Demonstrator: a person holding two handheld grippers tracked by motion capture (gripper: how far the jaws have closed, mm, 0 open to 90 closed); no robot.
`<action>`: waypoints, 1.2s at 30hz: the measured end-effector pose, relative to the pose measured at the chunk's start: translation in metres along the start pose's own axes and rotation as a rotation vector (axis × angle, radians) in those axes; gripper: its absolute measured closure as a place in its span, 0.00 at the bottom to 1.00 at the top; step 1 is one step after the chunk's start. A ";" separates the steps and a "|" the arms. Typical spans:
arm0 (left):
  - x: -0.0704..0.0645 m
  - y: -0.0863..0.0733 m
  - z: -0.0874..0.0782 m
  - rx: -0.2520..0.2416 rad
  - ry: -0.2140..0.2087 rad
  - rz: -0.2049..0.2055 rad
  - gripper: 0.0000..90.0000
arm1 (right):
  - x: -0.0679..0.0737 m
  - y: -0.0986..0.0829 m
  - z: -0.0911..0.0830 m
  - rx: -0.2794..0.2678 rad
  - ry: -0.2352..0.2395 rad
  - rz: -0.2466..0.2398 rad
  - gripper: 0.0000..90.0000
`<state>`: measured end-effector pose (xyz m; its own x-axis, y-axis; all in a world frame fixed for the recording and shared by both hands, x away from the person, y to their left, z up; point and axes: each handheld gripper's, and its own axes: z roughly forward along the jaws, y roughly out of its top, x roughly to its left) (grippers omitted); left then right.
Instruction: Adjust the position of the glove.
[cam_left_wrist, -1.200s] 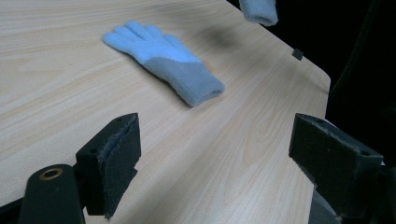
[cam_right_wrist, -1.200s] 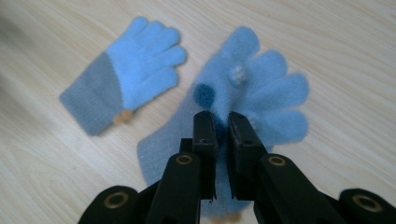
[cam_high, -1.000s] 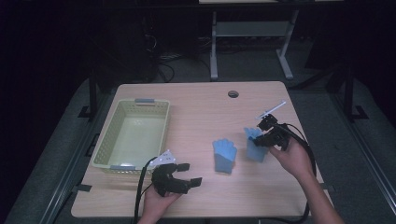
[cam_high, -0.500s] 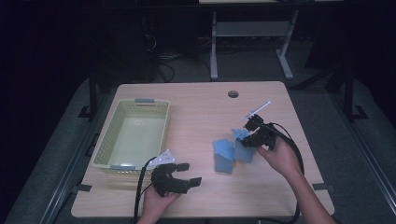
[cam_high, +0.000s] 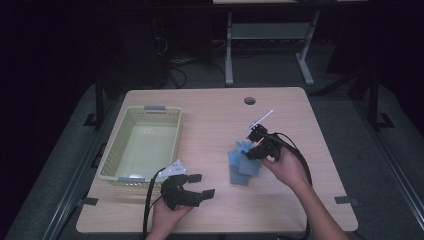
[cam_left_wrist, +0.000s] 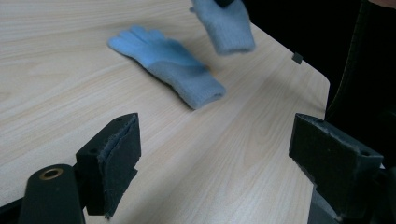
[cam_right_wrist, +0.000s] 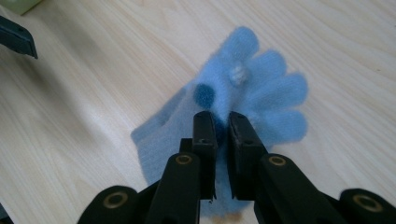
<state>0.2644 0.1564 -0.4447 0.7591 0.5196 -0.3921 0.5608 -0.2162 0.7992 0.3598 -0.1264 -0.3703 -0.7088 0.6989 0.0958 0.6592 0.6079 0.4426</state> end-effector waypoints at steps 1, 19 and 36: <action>0.000 0.000 0.000 -0.005 -0.001 0.000 0.18 | 0.001 0.001 0.002 0.001 0.003 -0.002 0.92; 0.001 0.000 -0.001 -0.007 -0.001 -0.011 0.18 | 0.011 0.006 0.027 0.042 0.044 -0.016 0.91; 0.002 0.000 -0.003 -0.005 -0.004 -0.013 0.18 | 0.008 0.004 0.046 0.084 0.024 -0.004 0.89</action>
<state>0.2650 0.1597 -0.4442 0.7529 0.5189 -0.4048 0.5693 -0.2048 0.7963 0.3683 -0.1006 -0.4087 -0.7164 0.6880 0.1158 0.6745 0.6406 0.3669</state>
